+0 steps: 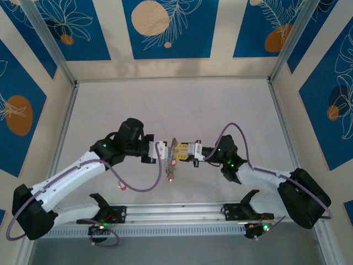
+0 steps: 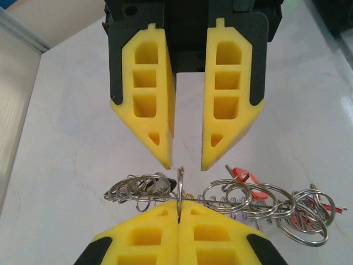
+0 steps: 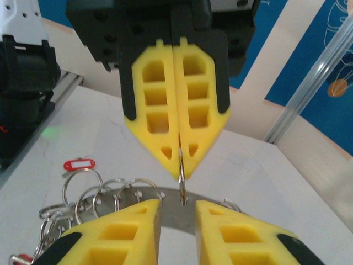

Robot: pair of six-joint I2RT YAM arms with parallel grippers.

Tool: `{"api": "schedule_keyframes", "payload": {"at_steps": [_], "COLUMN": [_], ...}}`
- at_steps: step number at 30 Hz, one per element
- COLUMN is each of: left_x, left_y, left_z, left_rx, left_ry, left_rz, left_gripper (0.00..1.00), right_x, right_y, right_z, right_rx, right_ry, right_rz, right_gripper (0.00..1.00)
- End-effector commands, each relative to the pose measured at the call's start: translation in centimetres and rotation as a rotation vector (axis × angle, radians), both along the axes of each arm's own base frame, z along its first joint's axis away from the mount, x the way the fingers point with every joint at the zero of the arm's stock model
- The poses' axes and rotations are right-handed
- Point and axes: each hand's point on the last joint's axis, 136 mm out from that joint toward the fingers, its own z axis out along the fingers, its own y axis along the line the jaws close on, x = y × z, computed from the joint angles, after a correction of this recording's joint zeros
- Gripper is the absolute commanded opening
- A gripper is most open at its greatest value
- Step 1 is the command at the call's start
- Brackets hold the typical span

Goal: Put the keys on the keyring

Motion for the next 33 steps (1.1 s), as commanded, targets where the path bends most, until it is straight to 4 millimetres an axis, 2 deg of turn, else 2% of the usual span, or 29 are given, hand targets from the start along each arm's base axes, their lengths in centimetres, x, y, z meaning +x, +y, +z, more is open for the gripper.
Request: {"api": "schedule_keyframes", "payload": {"at_steps": [1, 8, 17, 25, 29, 30, 31, 33], "left_x": [0.2, 0.2, 0.3, 0.3, 0.3, 0.3, 0.2, 0.1], "left_y": [0.0, -0.5, -0.9, -1.2, -1.2, -1.2, -1.2, -0.9], "left_z": [1.2, 1.0, 1.2, 1.4, 1.2, 1.3, 1.5, 1.8], "left_rx": [0.031, 0.057, 0.061, 0.065, 0.069, 0.064, 0.057, 0.045], "left_ry": [-0.075, -0.063, -0.059, -0.055, -0.049, -0.045, -0.039, -0.043], "left_rz": [-0.015, -0.025, -0.022, -0.025, -0.023, -0.021, -0.018, -0.004], "left_gripper": [0.0, 0.0, 0.0, 0.0, 0.0, 0.0, 0.12, 0.25], "right_x": [0.4, 0.7, 0.7, 1.1, 1.2, 1.2, 1.3, 1.2], "right_y": [0.5, 1.3, 1.9, 2.0, 1.9, 1.9, 1.8, 1.5], "right_z": [0.5, 0.8, 0.5, -0.1, 0.2, 0.2, 0.4, 0.8], "right_rx": [-0.019, -0.016, -0.023, -0.045, -0.041, -0.038, -0.028, 0.002], "right_ry": [-0.029, -0.034, -0.028, -0.014, -0.019, -0.023, -0.032, -0.057], "right_rz": [-0.019, -0.023, -0.022, -0.05, -0.053, -0.06, -0.068, -0.067], "right_gripper": [0.27, 0.3, 0.29, 0.19, 0.0, 0.0, 0.0, 0.0]}}
